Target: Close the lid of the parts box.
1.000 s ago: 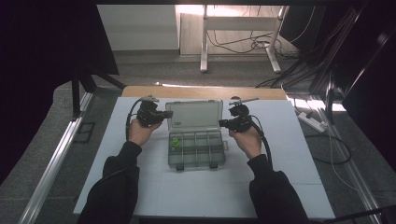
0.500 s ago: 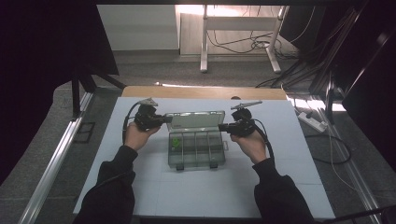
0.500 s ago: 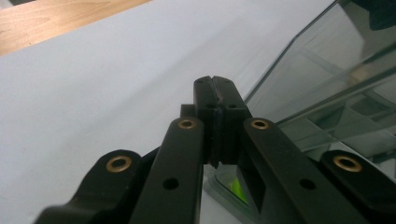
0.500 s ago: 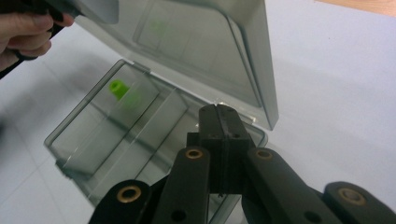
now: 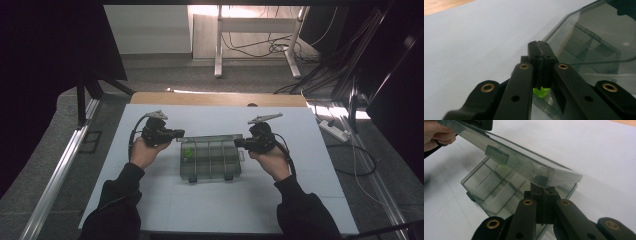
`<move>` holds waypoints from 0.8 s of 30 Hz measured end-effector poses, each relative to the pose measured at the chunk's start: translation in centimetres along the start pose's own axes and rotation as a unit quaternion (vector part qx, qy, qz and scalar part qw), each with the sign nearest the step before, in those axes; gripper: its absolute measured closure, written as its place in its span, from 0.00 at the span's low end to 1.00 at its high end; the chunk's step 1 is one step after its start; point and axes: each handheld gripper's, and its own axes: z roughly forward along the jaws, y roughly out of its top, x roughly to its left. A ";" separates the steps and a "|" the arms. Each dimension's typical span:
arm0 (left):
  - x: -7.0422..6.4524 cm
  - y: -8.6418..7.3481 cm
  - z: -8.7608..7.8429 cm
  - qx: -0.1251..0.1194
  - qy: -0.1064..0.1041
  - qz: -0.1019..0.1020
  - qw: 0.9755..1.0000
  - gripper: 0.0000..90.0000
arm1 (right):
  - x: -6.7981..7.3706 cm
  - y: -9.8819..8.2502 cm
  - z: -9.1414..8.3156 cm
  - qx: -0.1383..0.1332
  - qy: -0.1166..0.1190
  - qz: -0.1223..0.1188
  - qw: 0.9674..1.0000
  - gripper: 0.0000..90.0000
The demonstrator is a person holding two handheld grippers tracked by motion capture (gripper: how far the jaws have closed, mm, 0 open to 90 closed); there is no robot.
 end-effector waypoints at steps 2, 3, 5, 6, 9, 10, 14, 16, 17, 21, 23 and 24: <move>-0.2 -0.2 -0.1 -0.001 0.000 0.000 1.000 0.98 | 0.0 -0.1 0.0 0.001 0.000 0.000 1.000 0.99; -0.4 -0.3 -0.3 -0.002 0.000 -0.002 1.000 0.98 | 0.2 -0.3 0.0 0.005 0.001 -0.001 1.000 0.99; -0.5 -0.4 -0.4 -0.004 -0.001 -0.004 1.000 0.98 | 0.3 -0.5 0.0 0.006 0.001 -0.003 1.000 0.99; -0.5 -0.6 -0.5 -0.006 -0.004 -0.006 1.000 0.98 | 0.4 -0.6 -0.1 0.008 0.001 -0.005 1.000 0.99; -0.8 -1.0 -0.9 -0.009 -0.010 -0.013 1.000 0.98 | 0.7 -1.0 -0.2 0.010 0.006 -0.010 1.000 0.99; -0.9 -1.1 -1.0 -0.011 -0.012 -0.015 1.000 0.98 | 0.9 -1.1 -0.3 0.010 0.009 -0.009 1.000 0.99; -1.3 -1.4 -1.5 -0.012 -0.016 -0.017 1.000 0.98 | 1.2 -1.5 -0.3 0.013 0.014 -0.012 1.000 0.99; -1.7 -1.7 -1.8 -0.013 -0.020 -0.017 1.000 0.98 | 1.5 -1.9 -0.4 0.016 0.016 -0.014 1.000 0.99; -1.7 -1.7 -1.8 -0.013 -0.020 -0.017 1.000 0.97 | 1.6 -2.0 -0.4 0.017 0.016 -0.014 1.000 0.99; -2.3 -2.3 -2.4 -0.015 -0.020 -0.020 0.999 0.97 | 1.7 -2.5 -0.5 0.021 0.015 -0.016 1.000 0.99; -2.5 -2.5 -2.7 -0.017 -0.021 -0.022 0.999 0.97 | 1.8 -2.8 -0.5 0.021 0.016 -0.013 1.000 0.99; -2.7 -2.7 -2.9 -0.018 -0.022 -0.024 0.999 0.97 | 1.9 -3.1 -0.5 0.023 0.016 -0.017 0.999 0.99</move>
